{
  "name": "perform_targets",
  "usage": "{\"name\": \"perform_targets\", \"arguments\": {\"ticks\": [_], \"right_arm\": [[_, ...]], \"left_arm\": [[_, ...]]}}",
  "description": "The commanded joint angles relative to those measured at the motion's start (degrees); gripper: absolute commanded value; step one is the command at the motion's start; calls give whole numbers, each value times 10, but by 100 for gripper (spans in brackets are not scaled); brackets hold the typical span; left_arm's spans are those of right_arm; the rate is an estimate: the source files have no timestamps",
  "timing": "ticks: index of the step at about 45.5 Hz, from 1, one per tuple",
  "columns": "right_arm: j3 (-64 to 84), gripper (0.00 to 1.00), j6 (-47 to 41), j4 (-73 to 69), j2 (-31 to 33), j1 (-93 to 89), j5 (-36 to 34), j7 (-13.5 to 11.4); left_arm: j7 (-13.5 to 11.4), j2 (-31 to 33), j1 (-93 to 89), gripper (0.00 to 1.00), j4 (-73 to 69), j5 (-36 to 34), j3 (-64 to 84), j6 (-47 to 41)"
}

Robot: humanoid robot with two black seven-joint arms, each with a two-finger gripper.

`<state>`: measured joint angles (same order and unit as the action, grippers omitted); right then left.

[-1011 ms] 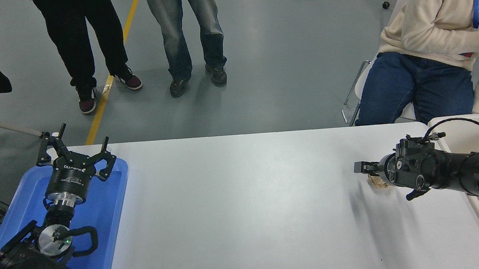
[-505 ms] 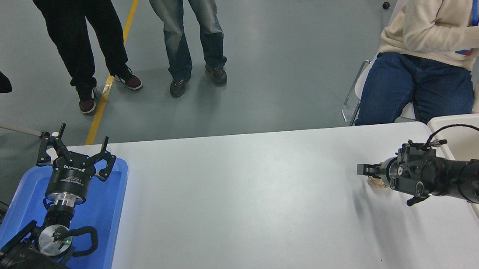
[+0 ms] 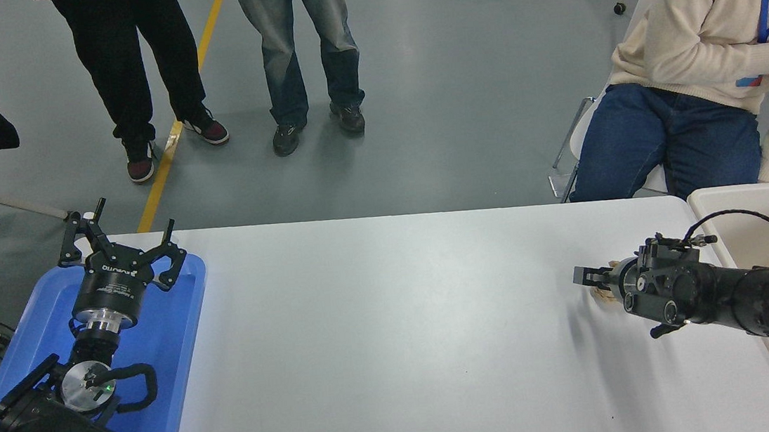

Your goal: Pick up paper ball place in dustbin

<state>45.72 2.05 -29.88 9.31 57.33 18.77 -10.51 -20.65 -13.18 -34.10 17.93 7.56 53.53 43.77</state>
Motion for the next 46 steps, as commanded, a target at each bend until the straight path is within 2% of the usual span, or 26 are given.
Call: {"name": "perform_targets", "arguments": {"ticks": [1,9,18,23,28,36,46], "right_arm": [[-1,90,2,2,-1,-7,0,0],[-9,75,20,1,-3,-19,-5,0],[-35,20,24,-1,-3,-32,-8,0],[-56,0,25,-1,-2,-33,-8,0],[-58,0,25,-6,-1,-33,-13,0],[-70,0,25,-14,5,-26,-61,0],[-70,0,25,-68,34,10,-63,0]], "left_arm": [[0,0,0,100,0,0,0,0],[0,0,0,100,0,0,0,0],[0,0,0,100,0,0,0,0],[0,0,0,100,0,0,0,0],[0,0,0,100,0,0,0,0],[0,0,0,100,0,0,0,0],[0,0,0,100,1,0,0,0]]}}
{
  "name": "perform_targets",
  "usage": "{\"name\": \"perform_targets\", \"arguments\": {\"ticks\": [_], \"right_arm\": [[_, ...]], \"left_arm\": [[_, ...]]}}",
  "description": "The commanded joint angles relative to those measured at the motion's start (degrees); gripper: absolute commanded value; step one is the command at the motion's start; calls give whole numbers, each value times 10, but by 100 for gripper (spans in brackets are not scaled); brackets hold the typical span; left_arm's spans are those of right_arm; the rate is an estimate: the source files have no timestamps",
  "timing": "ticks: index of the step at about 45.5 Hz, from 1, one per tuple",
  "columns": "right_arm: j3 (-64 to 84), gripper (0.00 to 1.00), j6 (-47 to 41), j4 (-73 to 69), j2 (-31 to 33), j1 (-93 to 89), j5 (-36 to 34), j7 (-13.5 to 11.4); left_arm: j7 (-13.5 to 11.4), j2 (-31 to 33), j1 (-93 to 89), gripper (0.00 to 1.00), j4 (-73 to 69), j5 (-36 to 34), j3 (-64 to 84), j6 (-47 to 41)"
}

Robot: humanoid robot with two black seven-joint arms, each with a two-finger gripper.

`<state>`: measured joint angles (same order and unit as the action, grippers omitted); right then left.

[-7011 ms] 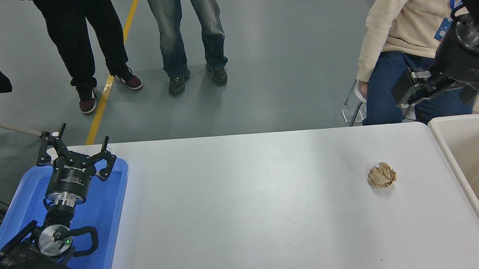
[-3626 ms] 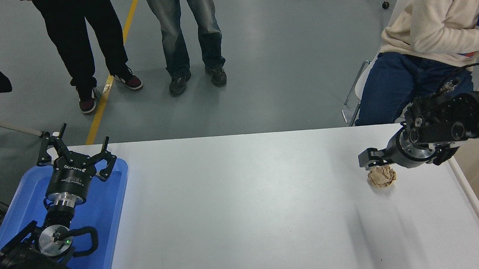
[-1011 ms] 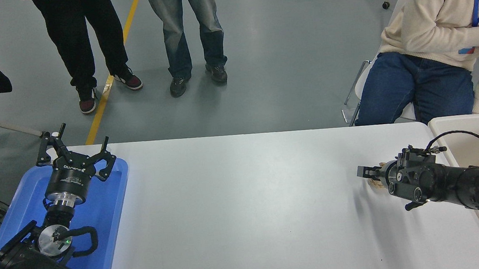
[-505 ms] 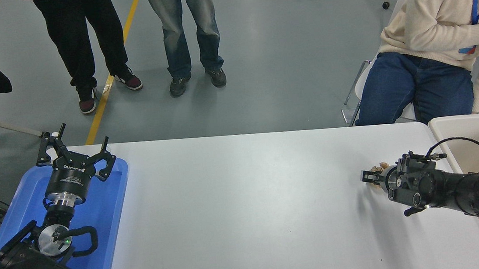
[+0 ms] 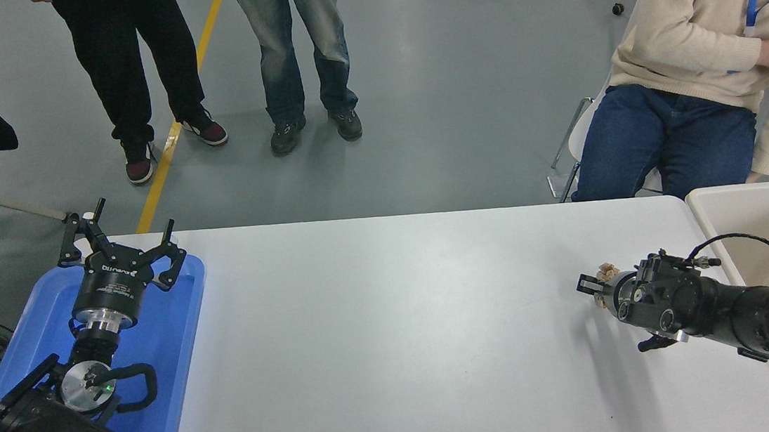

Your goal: Pick up paper ball place in dustbin

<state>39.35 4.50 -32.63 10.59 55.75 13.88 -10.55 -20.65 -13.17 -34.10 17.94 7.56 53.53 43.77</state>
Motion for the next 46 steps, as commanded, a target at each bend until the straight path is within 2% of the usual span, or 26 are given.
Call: {"name": "perform_targets", "arguments": {"ticks": [1,13,24,34,46], "right_arm": [[-5,0,1,-45,25,30,-15,0],[14,0,-5,-150,79,99,-12,0],[130,0,-29,-331,126,230,-14,4],[179,0,-139,-440,147,352,-11,4],[206,0,-334,-519,152,508,-5,4]], "left_arm": [[0,0,0,100,0,0,0,0],[1,1,-1,100,0,0,0,0],[1,1,-1,100,0,0,0,0],[1,1,-1,100,0,0,0,0],[1,1,0,100,1,0,0,0]]}}
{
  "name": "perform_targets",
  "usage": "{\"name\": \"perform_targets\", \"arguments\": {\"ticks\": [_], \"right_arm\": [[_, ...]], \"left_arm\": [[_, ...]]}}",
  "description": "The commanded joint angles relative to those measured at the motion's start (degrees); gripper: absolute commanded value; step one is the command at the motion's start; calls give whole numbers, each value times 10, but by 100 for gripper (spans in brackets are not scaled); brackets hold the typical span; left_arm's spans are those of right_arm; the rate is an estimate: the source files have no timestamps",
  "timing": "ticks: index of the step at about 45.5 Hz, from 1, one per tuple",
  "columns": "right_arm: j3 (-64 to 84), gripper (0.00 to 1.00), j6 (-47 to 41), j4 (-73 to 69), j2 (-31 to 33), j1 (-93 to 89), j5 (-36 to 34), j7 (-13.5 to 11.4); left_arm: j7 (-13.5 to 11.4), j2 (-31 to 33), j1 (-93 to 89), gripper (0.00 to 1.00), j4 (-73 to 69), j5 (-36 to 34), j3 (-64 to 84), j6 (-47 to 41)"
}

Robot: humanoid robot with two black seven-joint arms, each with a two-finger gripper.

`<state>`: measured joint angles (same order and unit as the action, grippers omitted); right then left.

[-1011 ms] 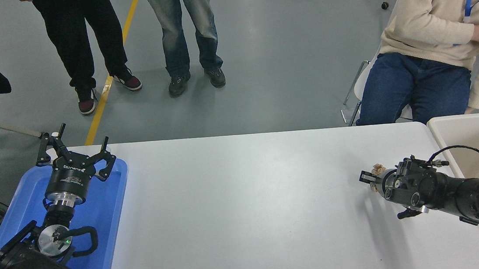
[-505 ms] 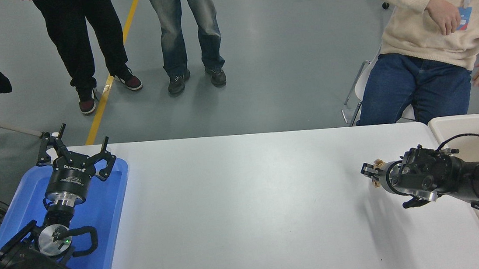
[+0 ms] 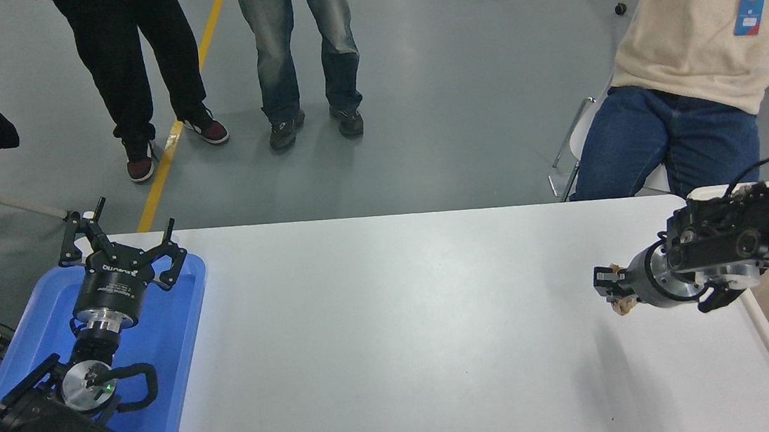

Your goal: Pick up paper ball place in dustbin

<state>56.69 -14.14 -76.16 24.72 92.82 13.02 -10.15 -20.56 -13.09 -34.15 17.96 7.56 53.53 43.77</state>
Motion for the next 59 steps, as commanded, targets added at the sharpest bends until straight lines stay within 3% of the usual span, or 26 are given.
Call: {"name": "perform_targets", "arguments": {"ticks": [1,24,41,59], "right_arm": [[35,0,-156,-92,11,151,3,0],[83,0,-309,-178,56,381,2,0],[143,0,-309,-178,80,521,-5,0],[189,0,-309,-169,81,535,-19,0]], "left_arm": [[0,0,0,100,0,0,0,0],[0,0,0,100,0,0,0,0],[0,0,0,100,0,0,0,0],[0,0,0,100,1,0,0,0]]}}
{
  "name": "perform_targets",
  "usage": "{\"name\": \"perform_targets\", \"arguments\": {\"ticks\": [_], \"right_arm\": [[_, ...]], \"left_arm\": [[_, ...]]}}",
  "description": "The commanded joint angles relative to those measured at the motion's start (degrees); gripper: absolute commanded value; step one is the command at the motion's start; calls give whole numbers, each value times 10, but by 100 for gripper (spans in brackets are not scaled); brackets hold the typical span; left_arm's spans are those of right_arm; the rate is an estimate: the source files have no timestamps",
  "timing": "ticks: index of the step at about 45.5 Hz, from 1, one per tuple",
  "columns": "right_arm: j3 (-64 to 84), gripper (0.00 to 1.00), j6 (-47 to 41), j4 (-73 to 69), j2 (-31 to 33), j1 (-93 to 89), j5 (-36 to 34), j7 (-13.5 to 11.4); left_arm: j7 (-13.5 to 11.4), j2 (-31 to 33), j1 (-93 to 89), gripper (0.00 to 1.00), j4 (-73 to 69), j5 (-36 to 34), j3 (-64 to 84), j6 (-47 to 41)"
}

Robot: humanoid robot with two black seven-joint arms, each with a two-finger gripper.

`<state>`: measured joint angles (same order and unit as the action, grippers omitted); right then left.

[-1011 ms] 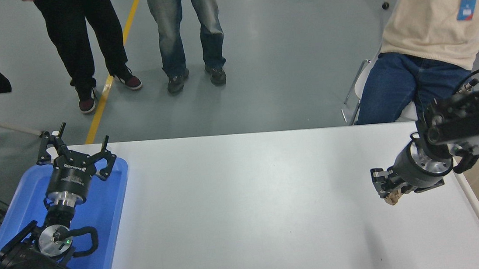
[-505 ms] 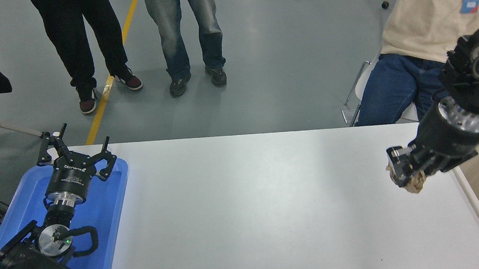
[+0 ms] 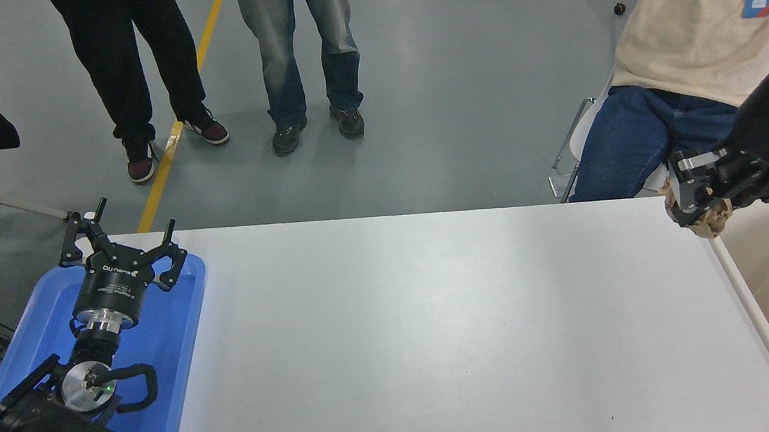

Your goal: Pick up paper ball place in dustbin

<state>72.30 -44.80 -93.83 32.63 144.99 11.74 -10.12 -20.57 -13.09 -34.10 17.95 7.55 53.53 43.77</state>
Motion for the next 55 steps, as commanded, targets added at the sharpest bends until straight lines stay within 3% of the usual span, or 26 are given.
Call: {"name": "perform_targets", "arguments": {"ticks": [1,34,45,55], "right_arm": [[43,0,-2,11,4,13,-8,0],[299,0,-2,182,218,-39,40,0],[268,0,-2,252,234,-107,36,-1],[112,0,126,332,234,-316,14,-1]], "left_arm": [[0,0,0,100,0,0,0,0],[0,-1,1,100,0,0,0,0],[0,-1,1,100,0,0,0,0],[0,-1,1,100,0,0,0,0]]}}
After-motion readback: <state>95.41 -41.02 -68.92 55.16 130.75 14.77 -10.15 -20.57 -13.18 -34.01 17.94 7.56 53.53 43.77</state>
